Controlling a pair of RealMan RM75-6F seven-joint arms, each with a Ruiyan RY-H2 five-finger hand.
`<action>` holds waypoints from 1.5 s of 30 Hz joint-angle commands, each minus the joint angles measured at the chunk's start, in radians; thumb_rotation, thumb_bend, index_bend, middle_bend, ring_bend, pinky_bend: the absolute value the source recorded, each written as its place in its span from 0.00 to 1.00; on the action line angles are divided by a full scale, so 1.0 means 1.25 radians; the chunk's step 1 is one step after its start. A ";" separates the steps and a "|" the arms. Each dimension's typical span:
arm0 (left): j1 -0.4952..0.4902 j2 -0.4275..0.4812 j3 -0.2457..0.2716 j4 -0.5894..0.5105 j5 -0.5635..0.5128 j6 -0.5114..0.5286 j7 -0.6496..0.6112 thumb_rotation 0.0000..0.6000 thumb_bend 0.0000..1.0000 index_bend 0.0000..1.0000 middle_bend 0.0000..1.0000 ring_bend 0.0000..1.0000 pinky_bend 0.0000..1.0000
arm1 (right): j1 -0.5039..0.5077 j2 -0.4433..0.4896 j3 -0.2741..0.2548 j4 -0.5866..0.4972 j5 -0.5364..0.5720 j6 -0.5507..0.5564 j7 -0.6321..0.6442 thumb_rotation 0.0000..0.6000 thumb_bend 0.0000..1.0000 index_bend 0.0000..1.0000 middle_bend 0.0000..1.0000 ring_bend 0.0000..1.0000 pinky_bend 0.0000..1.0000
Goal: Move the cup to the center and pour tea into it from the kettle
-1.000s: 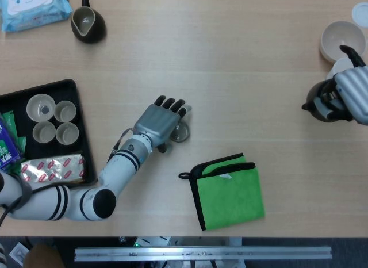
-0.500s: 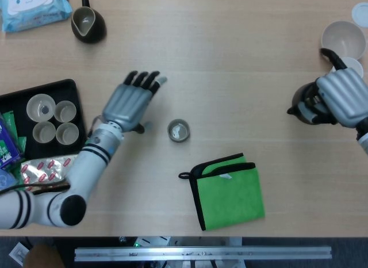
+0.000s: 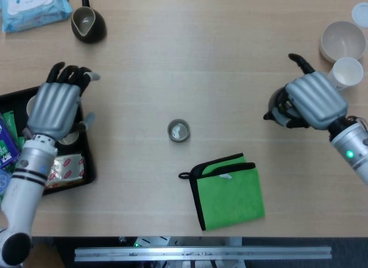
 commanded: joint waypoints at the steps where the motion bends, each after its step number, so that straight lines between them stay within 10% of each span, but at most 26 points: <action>1: 0.032 0.027 0.020 -0.026 0.038 0.022 -0.011 1.00 0.28 0.23 0.21 0.15 0.11 | 0.012 -0.014 0.002 0.002 0.009 -0.009 -0.014 0.92 0.41 1.00 0.95 0.91 0.01; 45: 0.193 0.129 0.020 -0.121 0.212 0.031 -0.016 1.00 0.28 0.23 0.19 0.15 0.12 | 0.249 -0.328 0.049 0.144 0.299 -0.033 -0.241 0.94 0.41 1.00 0.95 0.91 0.01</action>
